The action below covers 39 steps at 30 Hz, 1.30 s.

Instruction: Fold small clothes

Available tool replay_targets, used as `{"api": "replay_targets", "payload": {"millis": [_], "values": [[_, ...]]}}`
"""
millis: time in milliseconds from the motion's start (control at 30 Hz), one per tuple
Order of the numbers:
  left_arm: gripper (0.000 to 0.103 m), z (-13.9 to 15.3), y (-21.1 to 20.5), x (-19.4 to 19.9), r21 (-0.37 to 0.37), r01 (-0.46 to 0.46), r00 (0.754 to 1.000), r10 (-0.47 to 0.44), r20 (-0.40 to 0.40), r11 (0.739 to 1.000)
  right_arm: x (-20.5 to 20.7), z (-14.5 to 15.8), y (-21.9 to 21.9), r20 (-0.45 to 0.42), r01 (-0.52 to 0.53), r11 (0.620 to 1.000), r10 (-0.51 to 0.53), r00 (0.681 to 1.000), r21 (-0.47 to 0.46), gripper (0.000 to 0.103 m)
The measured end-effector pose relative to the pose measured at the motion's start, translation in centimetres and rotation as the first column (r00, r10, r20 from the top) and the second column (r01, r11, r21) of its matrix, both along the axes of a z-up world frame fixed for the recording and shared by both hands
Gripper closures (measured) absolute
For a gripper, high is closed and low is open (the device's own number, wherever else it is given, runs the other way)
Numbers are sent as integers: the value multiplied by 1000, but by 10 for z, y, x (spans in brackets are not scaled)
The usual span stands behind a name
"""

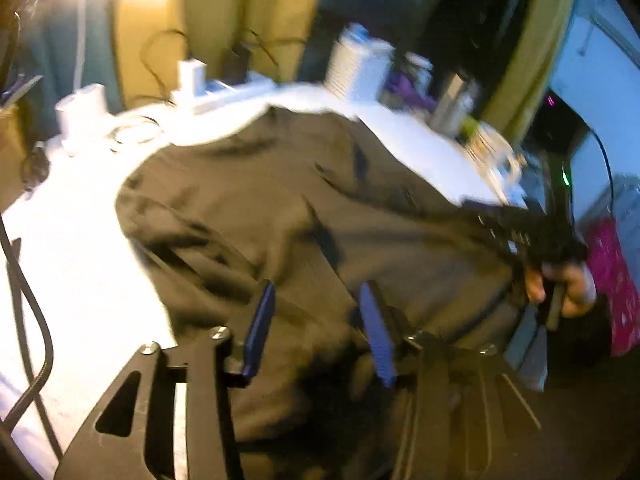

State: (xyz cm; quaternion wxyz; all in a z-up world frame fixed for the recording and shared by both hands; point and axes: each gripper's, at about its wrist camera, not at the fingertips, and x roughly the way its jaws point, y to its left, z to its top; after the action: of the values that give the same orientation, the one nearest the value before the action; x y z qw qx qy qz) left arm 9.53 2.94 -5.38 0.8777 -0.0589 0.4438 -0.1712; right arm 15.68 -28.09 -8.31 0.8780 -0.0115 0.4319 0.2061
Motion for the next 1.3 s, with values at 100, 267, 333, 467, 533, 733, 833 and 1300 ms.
{"api": "replay_targets", "payload": {"millis": [100, 267, 333, 467, 533, 733, 833, 1300], "values": [[55, -9, 22, 24, 41, -95, 995, 96, -17, 995, 7, 2, 10, 3, -21, 1000, 21, 1000, -10, 65], [48, -40, 66, 50, 131, -240, 967, 248, -49, 962, 12, 5, 45, -1, -105, 994, 105, 994, -13, 60], [32, -49, 77, 55, 123, -262, 960, 271, -66, 957, 15, 4, 63, -3, -142, 990, 142, 990, -7, 24], [31, -62, 83, 70, 103, -249, 963, 257, -74, 963, 24, 3, 102, -1, -222, 975, 222, 975, 17, 22], [31, -64, 81, 75, 96, -228, 971, 233, -53, 969, 30, 2, 120, -4, -240, 970, 240, 971, 33, 22], [85, -67, 84, 83, 91, -203, 979, 205, -17, 975, 51, -21, 177, -97, -320, 945, 326, 941, 68, 54], [90, -64, 90, 84, 101, -223, 975, 223, 16, 970, 56, -41, 204, -146, -357, 934, 354, 924, 4, 90], [46, -57, 123, 84, 147, -334, 942, 336, 13, 931, 80, -40, 226, -81, -310, 933, 300, 951, -182, 94]]}}
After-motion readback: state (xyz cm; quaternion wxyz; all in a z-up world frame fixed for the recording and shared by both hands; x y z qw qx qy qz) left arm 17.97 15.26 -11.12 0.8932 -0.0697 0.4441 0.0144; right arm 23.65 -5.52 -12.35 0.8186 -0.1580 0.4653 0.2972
